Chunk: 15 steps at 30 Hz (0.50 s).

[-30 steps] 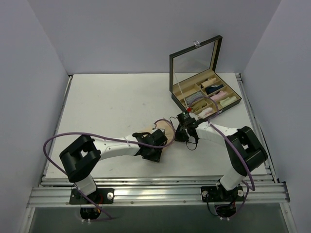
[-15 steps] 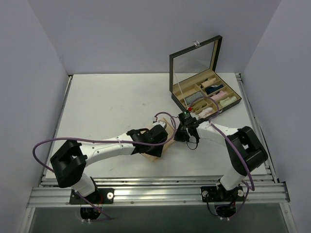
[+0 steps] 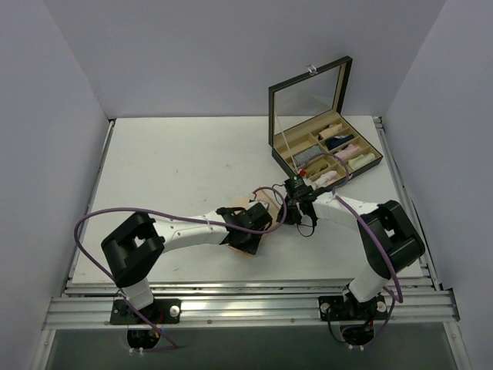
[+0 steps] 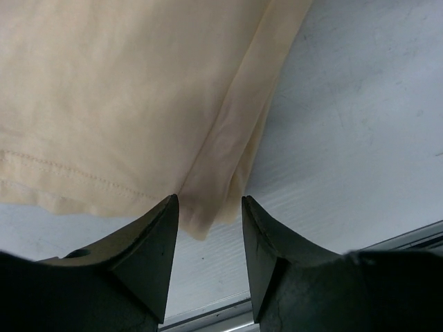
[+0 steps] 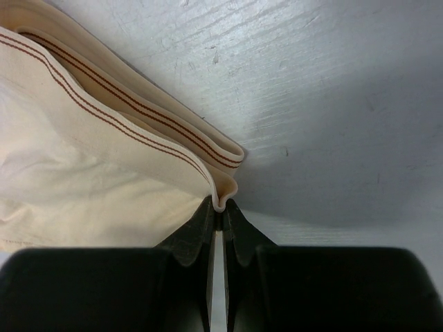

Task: Roll the underwear
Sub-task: Fold the underwear

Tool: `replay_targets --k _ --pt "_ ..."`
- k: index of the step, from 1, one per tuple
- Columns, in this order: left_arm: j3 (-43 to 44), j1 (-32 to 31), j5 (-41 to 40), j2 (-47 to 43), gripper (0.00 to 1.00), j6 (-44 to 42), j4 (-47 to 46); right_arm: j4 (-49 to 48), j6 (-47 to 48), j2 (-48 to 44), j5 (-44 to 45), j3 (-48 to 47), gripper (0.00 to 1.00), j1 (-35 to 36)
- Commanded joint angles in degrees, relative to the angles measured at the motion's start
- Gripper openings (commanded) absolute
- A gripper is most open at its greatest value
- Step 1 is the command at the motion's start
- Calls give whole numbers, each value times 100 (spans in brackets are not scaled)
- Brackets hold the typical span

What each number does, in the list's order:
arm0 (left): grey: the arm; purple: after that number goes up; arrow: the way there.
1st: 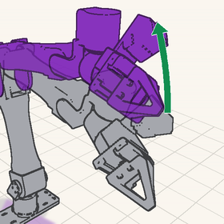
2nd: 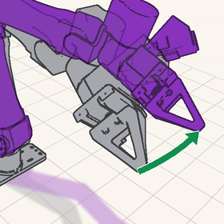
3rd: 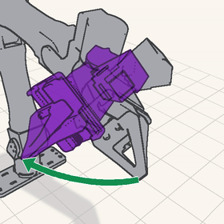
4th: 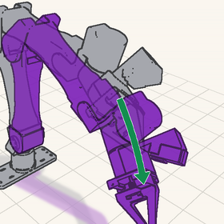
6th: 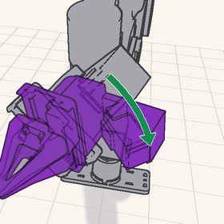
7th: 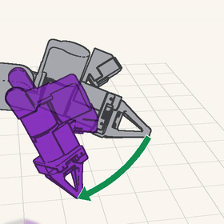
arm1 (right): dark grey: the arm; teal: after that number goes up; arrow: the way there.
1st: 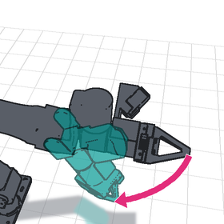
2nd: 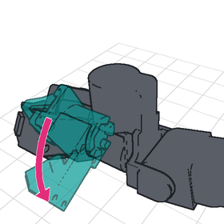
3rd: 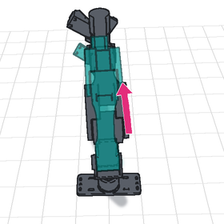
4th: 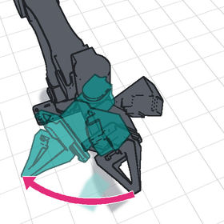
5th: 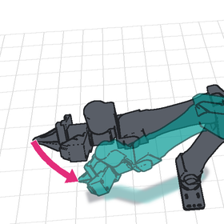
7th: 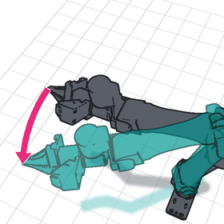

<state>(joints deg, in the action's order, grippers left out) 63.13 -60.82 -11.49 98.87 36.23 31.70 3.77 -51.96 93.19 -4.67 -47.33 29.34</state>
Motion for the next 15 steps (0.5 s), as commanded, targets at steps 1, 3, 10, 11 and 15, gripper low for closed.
replay_targets --k 1,3,10,11,15 --pt "24 -44 50 97 50 -2 -349 238 64 -143 18 -4 0 -60" --pt "32 -79 -37 176 48 112 -323 238 46 -160 10 5 0 -69" --pt "-3 -325 -416 361 47 446 -314 221 29 -204 -17 92 0 -95" --pt "6 -352 -416 387 47 464 -305 212 37 -204 -25 101 0 -87" --pt "120 -405 -565 598 40 587 -121 238 46 -231 -26 110 0 -87"
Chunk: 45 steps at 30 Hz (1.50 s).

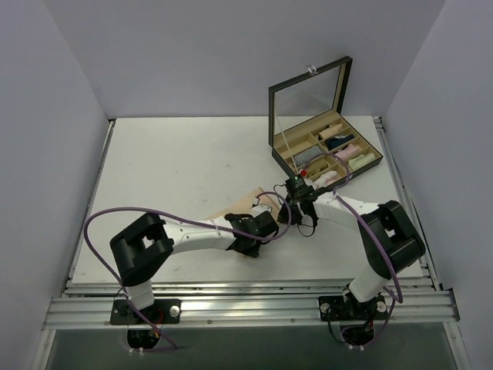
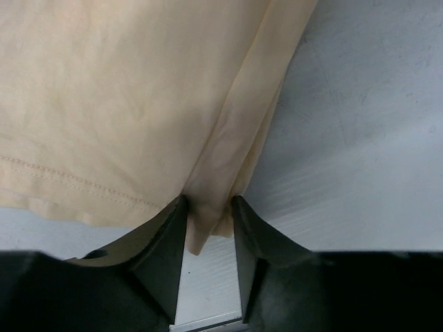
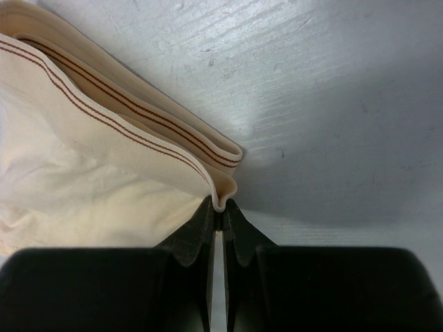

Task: Roll the underwear
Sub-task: Fold the underwear

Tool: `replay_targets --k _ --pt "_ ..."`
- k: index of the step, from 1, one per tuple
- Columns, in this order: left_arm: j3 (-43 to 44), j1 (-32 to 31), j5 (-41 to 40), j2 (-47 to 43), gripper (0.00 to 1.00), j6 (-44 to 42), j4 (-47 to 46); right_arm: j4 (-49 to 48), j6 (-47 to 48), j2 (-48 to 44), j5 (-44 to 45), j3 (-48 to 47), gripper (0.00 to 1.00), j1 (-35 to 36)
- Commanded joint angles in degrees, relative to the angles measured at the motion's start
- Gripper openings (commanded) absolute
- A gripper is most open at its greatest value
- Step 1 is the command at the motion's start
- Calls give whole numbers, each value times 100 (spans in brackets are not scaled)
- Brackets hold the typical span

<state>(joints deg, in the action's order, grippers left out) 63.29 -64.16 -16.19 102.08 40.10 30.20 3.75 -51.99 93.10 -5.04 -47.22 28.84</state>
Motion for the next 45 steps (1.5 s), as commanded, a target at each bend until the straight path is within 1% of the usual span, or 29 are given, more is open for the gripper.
replay_targets --k 1,3,4,5,6,9,13,15,16,17,19,21,23,26,29,31,33,39,40,44,45 --pt "131 -79 -104 321 35 226 117 258 48 -239 20 90 0 -45" --pt "201 -88 -69 426 21 297 179 302 40 -275 38 82 0 -63" --pt "236 -97 -60 470 9 340 267 311 39 -292 47 82 0 -71" --pt "289 -105 -60 514 4 445 337 328 39 -301 64 90 0 -72" --pt "394 -149 -43 549 3 490 399 346 39 -310 73 108 0 -80" --pt "526 -263 89 550 2 543 487 539 83 -371 230 143 0 -150" --pt "746 -360 361 216 2 552 462 899 329 -792 372 187 0 -414" --pt "773 -360 730 67 2 552 365 1311 452 -959 486 117 0 -493" --pt "773 -352 914 -56 2 569 234 1487 609 -1100 739 12 0 -519" --pt "755 -343 1272 -109 2 604 145 1828 689 -1179 837 -41 0 -520" --pt "729 -343 1625 -180 2 666 -117 2137 812 -1433 986 -77 0 -529" --pt "641 -351 2213 -206 2 815 -320 2480 909 -1610 987 -50 0 -529" --pt "493 -351 2496 -285 2 1051 -759 2770 918 -1865 917 28 0 -520" --pt "255 -325 2629 -505 2 1088 -919 3070 848 -2094 934 29 0 -520" --pt "132 -194 2822 -453 2 1027 -893 2984 787 -2217 979 195 0 -520" --pt "105 -193 2849 -304 2 1009 -901 2834 760 -2217 838 502 0 -511" --pt "87 -228 2893 -172 2 1026 -989 2667 690 -2208 838 774 4 -520" --pt "201 -281 2919 145 2 1079 -989 2482 330 -2463 969 1276 10 -520" --pt "219 -290 2919 180 2 1071 -981 2386 303 -2515 970 1407 11 -511" --pt "289 -334 2928 286 2 1088 -989 2051 259 -2639 899 1672 23 -520" --pt "307 -351 2919 295 2 1097 -989 2025 259 -2648 934 1707 25 -511"
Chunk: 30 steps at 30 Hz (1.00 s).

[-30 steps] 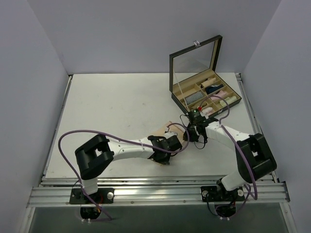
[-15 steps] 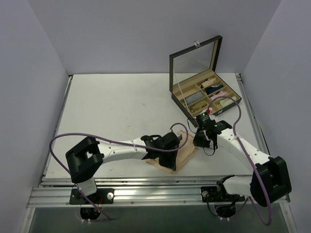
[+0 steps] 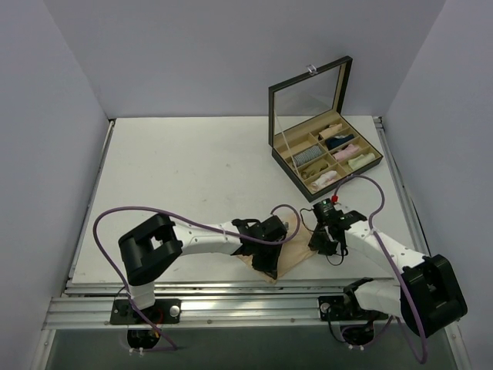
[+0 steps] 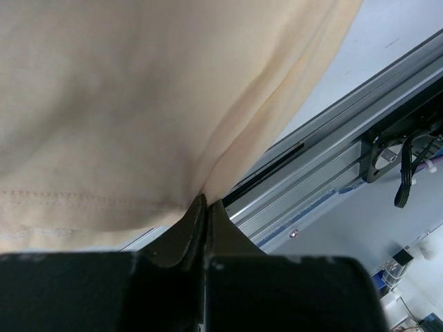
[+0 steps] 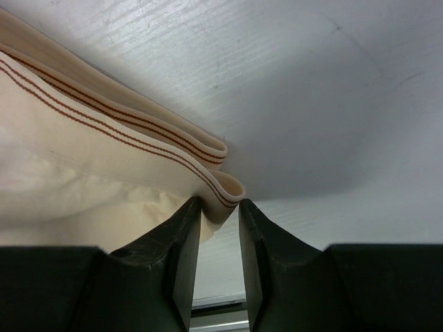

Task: Roll the underwear
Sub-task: Fold the underwear

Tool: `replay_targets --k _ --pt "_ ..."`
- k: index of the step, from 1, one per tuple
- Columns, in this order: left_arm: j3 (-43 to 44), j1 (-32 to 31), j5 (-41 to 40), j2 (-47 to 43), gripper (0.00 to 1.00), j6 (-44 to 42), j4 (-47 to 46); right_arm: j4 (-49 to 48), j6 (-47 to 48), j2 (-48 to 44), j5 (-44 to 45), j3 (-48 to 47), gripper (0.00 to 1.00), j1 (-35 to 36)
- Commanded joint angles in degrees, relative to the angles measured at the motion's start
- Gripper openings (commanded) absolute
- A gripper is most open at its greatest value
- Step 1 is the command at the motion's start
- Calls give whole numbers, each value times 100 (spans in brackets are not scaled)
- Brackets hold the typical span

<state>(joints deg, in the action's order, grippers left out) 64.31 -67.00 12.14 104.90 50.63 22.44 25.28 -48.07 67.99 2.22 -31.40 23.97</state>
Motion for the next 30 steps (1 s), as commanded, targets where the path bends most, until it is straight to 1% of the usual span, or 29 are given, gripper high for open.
replay_targets --k 1,6,12,15,18,19,21,25,27,30 --pt "222 -59 78 13 2 35 -179 -181 -132 -154 226 160 25 -24" --pt "275 -76 43 30 2 26 -99 -216 -193 -233 385 257 27 -32" --pt "222 -85 43 30 2 70 -99 -366 -299 -58 709 213 27 -24" --pt "222 -85 51 30 2 78 -117 -453 -352 118 692 160 25 -24" --pt "222 -85 34 39 2 114 -108 -568 -422 276 753 108 22 -24" --pt "231 -85 43 30 2 114 -108 -629 -431 329 754 55 18 -24" --pt "213 -85 43 30 2 131 -108 -699 -431 486 728 2 15 -24" --pt "134 -85 34 -31 2 184 -143 -945 -405 724 718 -129 3 3" --pt "73 -76 16 -84 2 193 -152 -1085 -334 891 666 -235 0 12" --pt "-33 -67 -1 -180 2 245 -213 -1087 -273 1076 631 -454 0 3"
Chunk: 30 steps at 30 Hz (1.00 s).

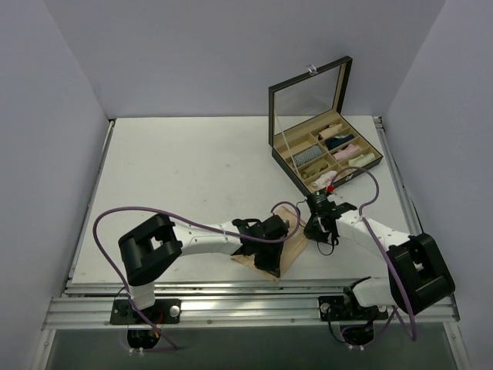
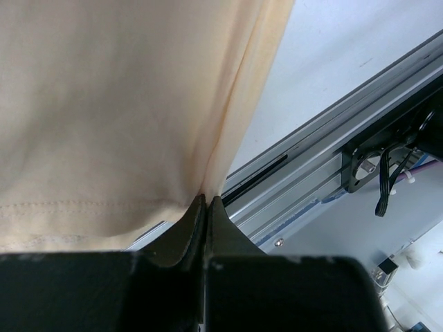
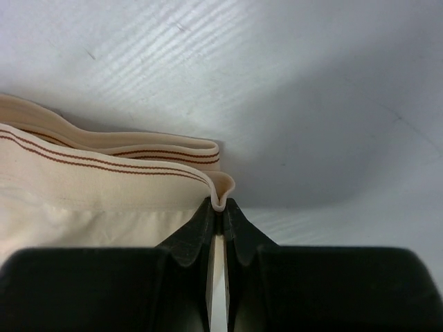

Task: Roll the underwear
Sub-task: Fold the underwear

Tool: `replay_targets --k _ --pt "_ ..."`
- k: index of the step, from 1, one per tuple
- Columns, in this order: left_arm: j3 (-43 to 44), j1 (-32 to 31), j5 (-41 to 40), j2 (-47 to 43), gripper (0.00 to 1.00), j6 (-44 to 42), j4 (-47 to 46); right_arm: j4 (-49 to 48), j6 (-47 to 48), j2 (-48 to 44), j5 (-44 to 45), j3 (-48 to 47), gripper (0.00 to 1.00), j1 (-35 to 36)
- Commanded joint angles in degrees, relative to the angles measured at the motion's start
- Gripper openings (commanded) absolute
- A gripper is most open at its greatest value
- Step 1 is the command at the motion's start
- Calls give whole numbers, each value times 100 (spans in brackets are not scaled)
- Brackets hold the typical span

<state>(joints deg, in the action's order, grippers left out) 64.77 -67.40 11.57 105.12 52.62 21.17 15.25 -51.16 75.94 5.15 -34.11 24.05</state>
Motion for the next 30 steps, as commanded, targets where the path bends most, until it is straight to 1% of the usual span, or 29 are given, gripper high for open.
replay_targets --k 1,5,6,9,16,19,21,23,27,30 --pt "-88 -28 82 -203 2 55 -87 -48 53 281 364 -227 0 -6" --pt "18 -2 205 -168 2 90 -87 373 79 0 601 -447 0 -6" --pt "61 -2 231 -141 2 108 -69 644 97 -70 758 -509 0 -15" --pt "106 16 345 -36 2 134 -156 1014 141 -36 865 -799 0 -15" --pt "27 51 609 -158 2 240 -613 1446 167 -211 926 -992 0 -15" --pt "35 121 653 -220 2 257 -711 1271 334 -255 778 -949 0 -24" --pt "18 139 714 -142 2 275 -745 799 448 -325 357 -712 0 -24" --pt "-17 139 715 -88 2 301 -763 603 405 -343 233 -563 0 -24" --pt "-175 139 759 -1 2 363 -851 322 396 -159 250 -369 18 -24" --pt "-219 139 794 52 2 363 -886 251 344 -150 285 -237 20 -24"
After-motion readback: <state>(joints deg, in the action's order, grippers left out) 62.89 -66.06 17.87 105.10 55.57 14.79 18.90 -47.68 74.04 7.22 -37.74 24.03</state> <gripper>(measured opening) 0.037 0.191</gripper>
